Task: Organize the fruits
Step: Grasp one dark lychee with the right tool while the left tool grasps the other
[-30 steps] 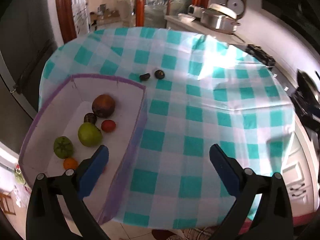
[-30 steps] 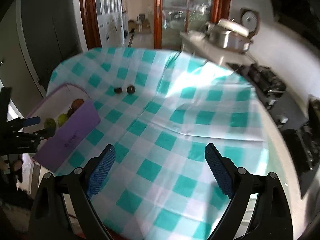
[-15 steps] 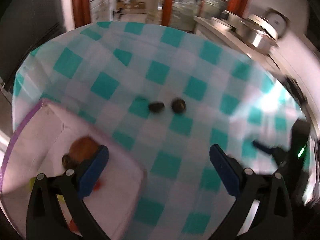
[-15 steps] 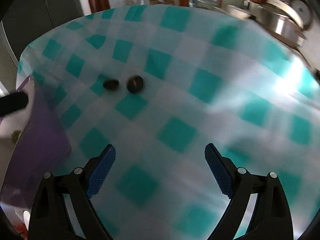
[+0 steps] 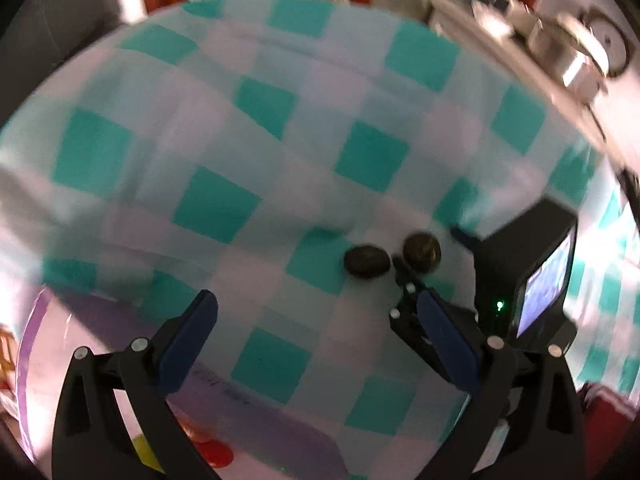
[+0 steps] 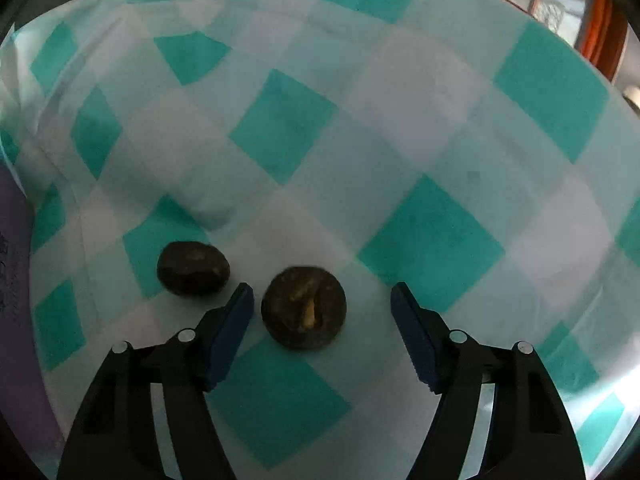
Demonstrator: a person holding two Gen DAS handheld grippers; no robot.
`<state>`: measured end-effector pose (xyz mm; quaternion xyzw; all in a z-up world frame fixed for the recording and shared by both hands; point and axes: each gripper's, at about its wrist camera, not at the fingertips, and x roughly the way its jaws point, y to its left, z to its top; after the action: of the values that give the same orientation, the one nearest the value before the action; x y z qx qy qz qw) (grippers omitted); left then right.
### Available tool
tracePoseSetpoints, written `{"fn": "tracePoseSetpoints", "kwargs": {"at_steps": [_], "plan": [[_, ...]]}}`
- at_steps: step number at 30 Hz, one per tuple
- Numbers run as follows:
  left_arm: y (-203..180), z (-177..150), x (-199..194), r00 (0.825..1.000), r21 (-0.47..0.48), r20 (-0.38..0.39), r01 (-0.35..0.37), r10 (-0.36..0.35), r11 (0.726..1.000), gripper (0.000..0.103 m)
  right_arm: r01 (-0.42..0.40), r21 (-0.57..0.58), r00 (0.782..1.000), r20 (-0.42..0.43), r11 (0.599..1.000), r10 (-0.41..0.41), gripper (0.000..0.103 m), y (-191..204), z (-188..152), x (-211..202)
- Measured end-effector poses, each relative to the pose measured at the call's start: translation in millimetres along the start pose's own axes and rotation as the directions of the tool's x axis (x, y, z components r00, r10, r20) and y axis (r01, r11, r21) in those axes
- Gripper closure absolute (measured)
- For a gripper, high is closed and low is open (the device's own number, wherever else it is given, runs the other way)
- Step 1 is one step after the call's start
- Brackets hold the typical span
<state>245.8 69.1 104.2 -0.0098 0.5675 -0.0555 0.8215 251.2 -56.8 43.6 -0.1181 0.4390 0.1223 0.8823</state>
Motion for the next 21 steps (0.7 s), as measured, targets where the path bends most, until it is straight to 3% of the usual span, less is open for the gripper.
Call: {"fn": "tracePoseSetpoints", "kwargs": {"at_steps": [1,2,4,6,8,10,12,14,15,21], "plan": [[-2,2,5,1.0,0.0,-0.014,0.012,-0.012,1.0,0.003,0.005,-0.001,1.0,0.019,1.0,-0.005,0.044,-2,-2,-2],[-6,5,12,0.999,-0.01,-0.037,0.019,-0.019,1.0,0.003,-0.01,-0.002,0.999,0.037,1.0,0.01,0.063,-4,-4,-4],[-12,11,23,0.997,-0.032,-0.06,0.037,-0.039,0.999,0.001,-0.024,0.03,0.999,0.033,0.999,0.023,0.064,-15,-9,-8],[-26,16,34,0.982,-0.03,-0.084,0.166,-0.168,0.986,0.001,0.001,0.12,1.0,0.02,0.993,-0.003,0.064,-38,-18,-17],[-52,19,42,0.961,0.01,-0.118,0.254,-0.251,0.967,0.001,-0.01,0.215,1.0,0.005,0.976,0.009,0.064,-61,-35,-26],[-74,22,47,0.974,0.055,-0.111,0.206,-0.199,0.977,0.005,-0.026,0.282,1.0,0.014,0.959,0.023,0.064,-77,-52,-38],[-76,25,50,0.957,0.012,-0.108,0.272,-0.27,0.962,0.01,-0.025,0.35,1.0,0.002,0.937,0.026,0.064,-96,-76,-52],[-70,27,51,0.988,-0.025,-0.068,0.135,-0.136,0.991,0.014,-0.012,0.391,1.0,0.008,0.92,0.01,0.064,-109,-94,-68],[-66,27,57,0.996,-0.029,-0.064,0.062,-0.064,0.998,0.014,-0.013,0.402,1.0,0.012,0.915,0.009,0.064,-114,-102,-76],[-46,25,103,0.987,-0.124,-0.128,-0.111,0.095,0.986,0.022,-0.044,0.415,0.999,0.03,0.909,0.034,0.064,-113,-132,-108]]}}
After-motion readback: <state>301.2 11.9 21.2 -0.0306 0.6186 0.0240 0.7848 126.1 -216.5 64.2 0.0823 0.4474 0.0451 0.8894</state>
